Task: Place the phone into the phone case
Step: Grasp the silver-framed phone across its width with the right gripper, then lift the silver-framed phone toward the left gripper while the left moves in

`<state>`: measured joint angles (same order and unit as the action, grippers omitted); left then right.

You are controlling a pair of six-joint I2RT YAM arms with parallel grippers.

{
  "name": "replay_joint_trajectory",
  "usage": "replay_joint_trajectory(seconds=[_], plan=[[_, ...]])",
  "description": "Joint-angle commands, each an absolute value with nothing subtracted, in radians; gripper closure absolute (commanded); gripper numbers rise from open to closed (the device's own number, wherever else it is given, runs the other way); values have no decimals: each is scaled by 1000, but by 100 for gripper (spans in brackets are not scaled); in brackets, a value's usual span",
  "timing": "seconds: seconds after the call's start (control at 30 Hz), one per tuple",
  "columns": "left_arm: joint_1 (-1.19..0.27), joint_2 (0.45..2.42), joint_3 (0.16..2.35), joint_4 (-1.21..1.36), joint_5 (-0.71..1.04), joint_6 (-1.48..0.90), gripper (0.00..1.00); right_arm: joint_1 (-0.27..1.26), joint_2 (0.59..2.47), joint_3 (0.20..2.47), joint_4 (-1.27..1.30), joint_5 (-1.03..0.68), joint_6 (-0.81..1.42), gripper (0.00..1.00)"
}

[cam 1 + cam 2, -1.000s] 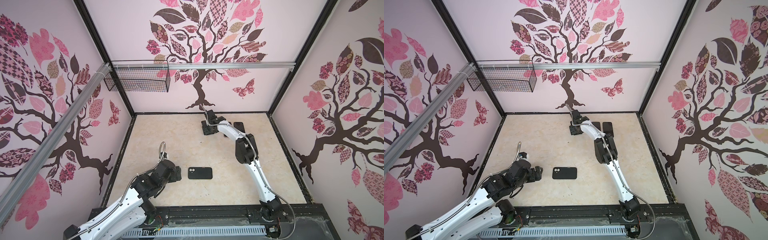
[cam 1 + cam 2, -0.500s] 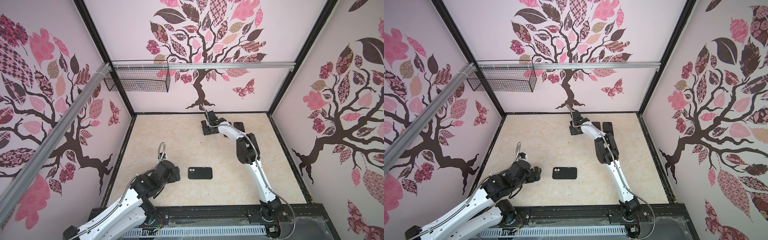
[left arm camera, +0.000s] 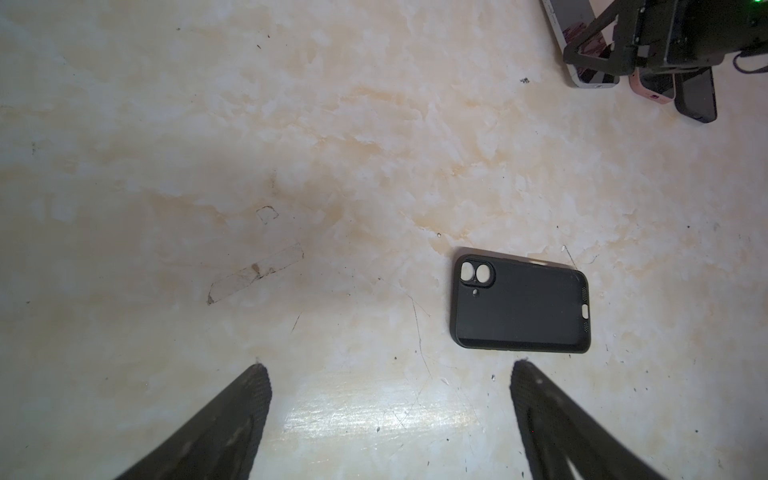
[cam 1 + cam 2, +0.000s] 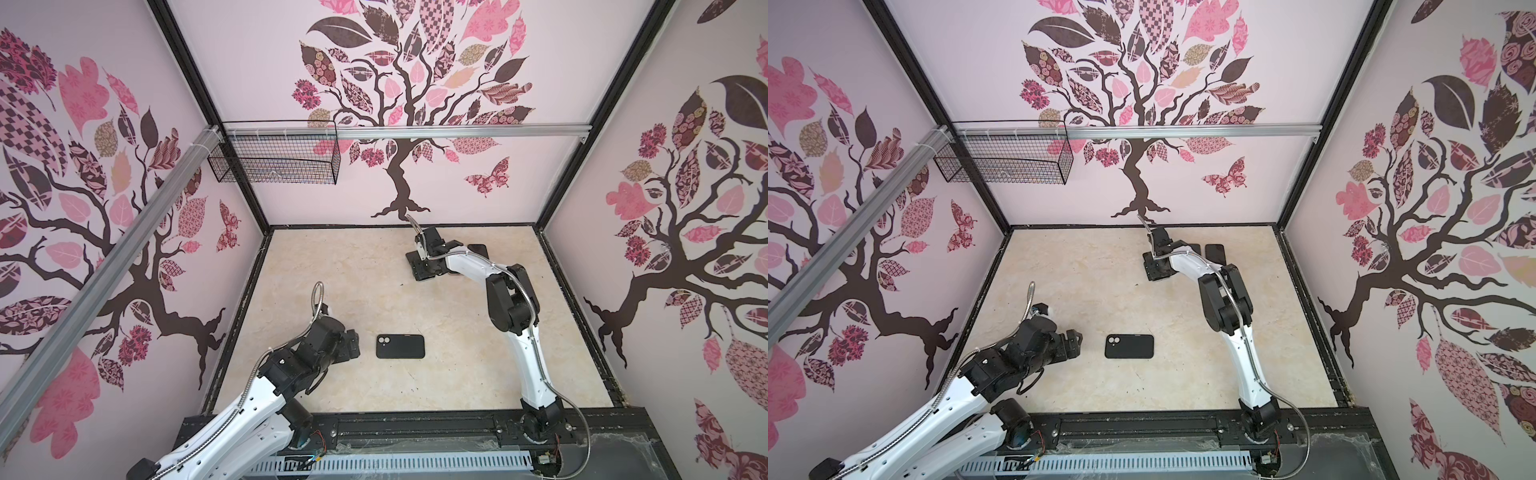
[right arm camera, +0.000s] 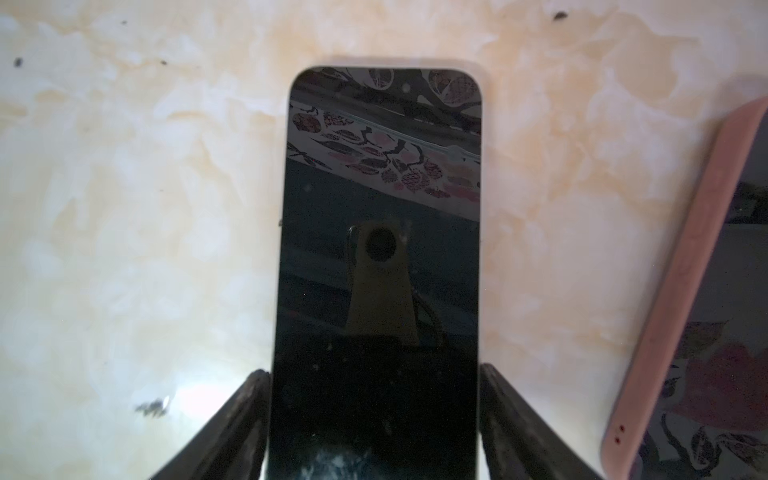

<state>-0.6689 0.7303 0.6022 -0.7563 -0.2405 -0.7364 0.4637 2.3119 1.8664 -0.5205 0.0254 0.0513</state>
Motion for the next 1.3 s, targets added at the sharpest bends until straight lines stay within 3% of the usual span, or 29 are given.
replay_joint_trajectory(seconds=[0.0,0.43,0.83,1.27], plan=[[-654,744,655,-730,-229,-720,6,466,2148,1843,-452,-30,47,74],[-632,887,796,-696,-136,-681,11,466,1797,1495,-276,-180,124,80],[-433,965,907,-560,384,-703,12,481,1420,1083,-65,-411,191,81],[-307,1090,938,-341,796,-814,20,646,1198,896,-51,-353,80,81]])
